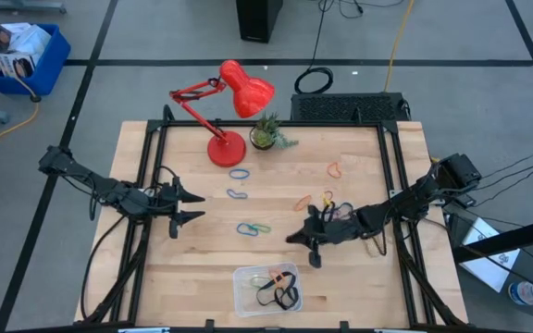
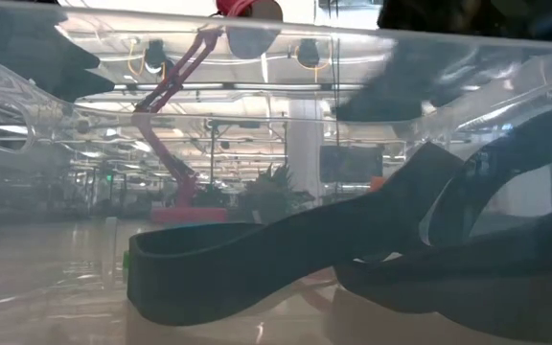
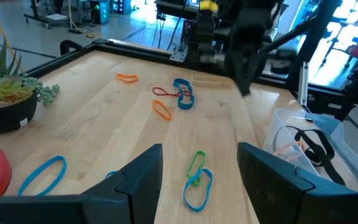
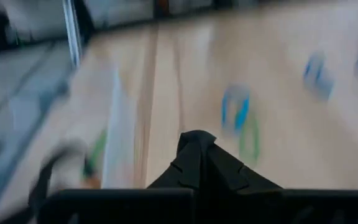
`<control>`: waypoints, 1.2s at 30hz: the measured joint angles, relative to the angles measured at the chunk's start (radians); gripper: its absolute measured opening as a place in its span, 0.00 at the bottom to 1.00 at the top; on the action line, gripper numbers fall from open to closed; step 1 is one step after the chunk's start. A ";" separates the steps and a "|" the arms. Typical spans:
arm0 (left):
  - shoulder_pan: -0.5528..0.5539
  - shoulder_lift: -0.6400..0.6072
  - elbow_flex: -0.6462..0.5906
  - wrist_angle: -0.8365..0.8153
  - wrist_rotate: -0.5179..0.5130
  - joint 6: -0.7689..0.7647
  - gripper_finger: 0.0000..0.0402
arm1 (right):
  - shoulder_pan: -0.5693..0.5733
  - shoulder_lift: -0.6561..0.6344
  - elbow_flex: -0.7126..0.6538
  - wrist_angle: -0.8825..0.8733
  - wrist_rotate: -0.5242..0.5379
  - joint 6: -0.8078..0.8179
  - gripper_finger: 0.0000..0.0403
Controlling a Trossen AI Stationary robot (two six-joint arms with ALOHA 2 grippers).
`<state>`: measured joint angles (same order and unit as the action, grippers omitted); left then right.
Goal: Pick and place rubber bands into bin
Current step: Put the black rubber band into the bin
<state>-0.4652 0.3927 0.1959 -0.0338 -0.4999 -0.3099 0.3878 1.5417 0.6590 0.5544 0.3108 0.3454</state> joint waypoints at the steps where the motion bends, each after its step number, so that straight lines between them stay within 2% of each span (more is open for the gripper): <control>1: 0.000 0.000 0.000 0.000 0.000 0.000 0.53 | 0.000 0.000 0.000 0.067 0.026 -0.030 0.00; 3: 0.000 0.000 0.000 0.000 0.000 0.000 0.53 | 0.000 0.000 0.000 0.217 0.058 -0.088 0.00; 7: 0.000 0.000 0.000 0.000 0.000 -0.001 0.53 | 0.000 0.000 0.001 0.502 0.059 -0.228 0.00; 9: 0.000 0.000 0.000 0.000 0.000 -0.001 0.53 | 0.000 -0.001 0.005 0.579 0.059 -0.313 0.00; 11: 0.000 0.000 0.000 0.000 0.000 -0.007 0.53 | 0.000 -0.001 0.035 0.559 0.063 -0.374 0.00; 14: 0.000 0.000 0.000 0.001 0.000 -0.010 0.53 | 0.000 -0.001 0.158 0.329 0.046 -0.416 0.00; 19: 0.000 0.000 0.000 0.000 0.000 -0.010 0.53 | -0.008 0.016 0.504 -0.454 -0.094 -0.369 0.00; 22: 0.000 0.000 0.000 0.000 0.000 -0.009 0.53 | -0.014 0.032 0.650 -0.725 -0.188 -0.293 0.00; 25: 0.000 0.000 0.000 0.000 0.000 -0.006 0.53 | -0.007 0.050 0.710 -0.790 -0.288 -0.241 0.00; 27: 0.000 0.000 0.000 -0.001 0.000 -0.002 0.53 | 0.007 0.062 0.711 -0.799 -0.316 -0.224 0.00; 36: 0.000 0.000 0.000 -0.010 0.001 0.001 0.53 | 0.066 0.191 0.711 -0.830 -0.325 -0.139 0.00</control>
<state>-0.4656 0.3927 0.1955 -0.0433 -0.4988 -0.3092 0.4535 1.7323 1.3701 -0.2752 -0.0142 0.2068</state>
